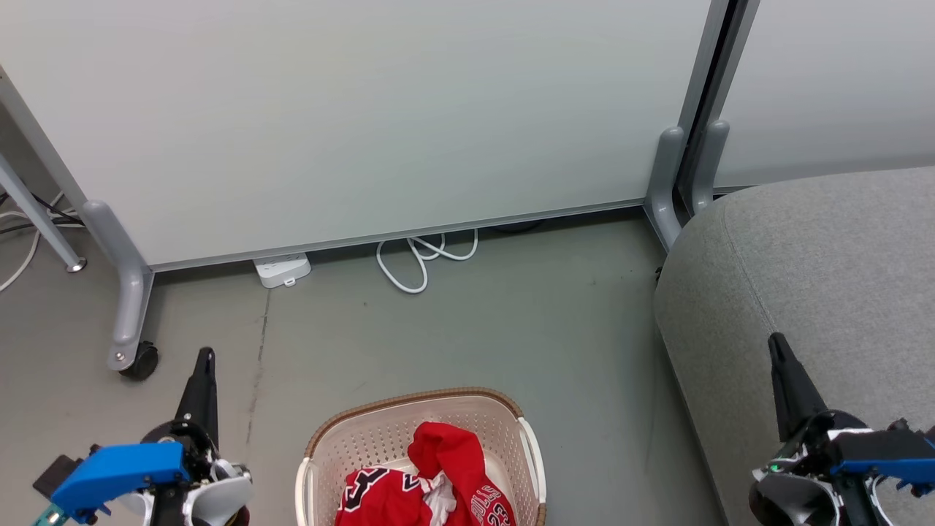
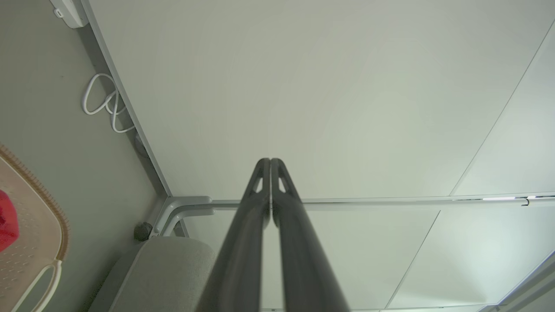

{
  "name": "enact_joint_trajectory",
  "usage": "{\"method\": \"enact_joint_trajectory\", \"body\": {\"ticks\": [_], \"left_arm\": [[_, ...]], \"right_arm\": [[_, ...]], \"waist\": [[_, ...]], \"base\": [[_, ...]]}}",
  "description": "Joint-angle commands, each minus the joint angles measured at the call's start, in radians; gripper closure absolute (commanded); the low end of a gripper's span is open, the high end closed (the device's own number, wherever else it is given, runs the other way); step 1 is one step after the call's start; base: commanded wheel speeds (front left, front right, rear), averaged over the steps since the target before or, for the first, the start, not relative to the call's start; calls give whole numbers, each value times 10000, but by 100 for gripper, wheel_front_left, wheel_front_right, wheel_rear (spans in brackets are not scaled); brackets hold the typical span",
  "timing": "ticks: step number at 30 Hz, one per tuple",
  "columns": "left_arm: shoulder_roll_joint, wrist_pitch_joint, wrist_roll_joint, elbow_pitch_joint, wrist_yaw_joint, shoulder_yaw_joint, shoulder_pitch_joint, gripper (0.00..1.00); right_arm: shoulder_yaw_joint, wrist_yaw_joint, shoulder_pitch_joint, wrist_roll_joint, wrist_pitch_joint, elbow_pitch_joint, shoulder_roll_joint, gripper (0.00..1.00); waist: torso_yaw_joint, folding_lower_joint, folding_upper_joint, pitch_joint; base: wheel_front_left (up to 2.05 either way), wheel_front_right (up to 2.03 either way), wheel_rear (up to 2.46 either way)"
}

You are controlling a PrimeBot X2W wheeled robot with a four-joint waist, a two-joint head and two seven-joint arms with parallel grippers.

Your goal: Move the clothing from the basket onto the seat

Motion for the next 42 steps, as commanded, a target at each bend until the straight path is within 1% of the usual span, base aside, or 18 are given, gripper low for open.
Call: {"method": "enact_joint_trajectory", "body": {"ticks": [1,5,12,19,32,42], "left_arm": [[-2,-9,1,28,2,-2,11,0],[-73,-25,5,379,4,-11,386,0],[-62,-387,227,245,13,-150,402,0],[-52,-719,1155,84,128,-189,421,0],[-36,-1276,3735,-355,444,-474,593,0],[-11,-1651,5997,-391,485,-711,718,0]], "right_arm": [[5,-2,8,0,-1,26,6,0],[49,-6,294,0,-11,368,88,0],[551,-3,91,-144,-374,470,76,0],[857,-1,-165,-821,-710,710,64,0],[1110,3,-456,-3522,-1268,979,43,0],[1324,7,-623,-5556,-1643,1185,28,0]], "waist": [[0,0,0,0],[0,0,0,0],[-11,0,0,1],[-20,0,0,6],[-31,0,0,19],[-41,0,0,11]], "base": [[0,0,0],[0,0,0],[0,0,0],[0,0,0],[0,0,0],[0,0,0]]}}
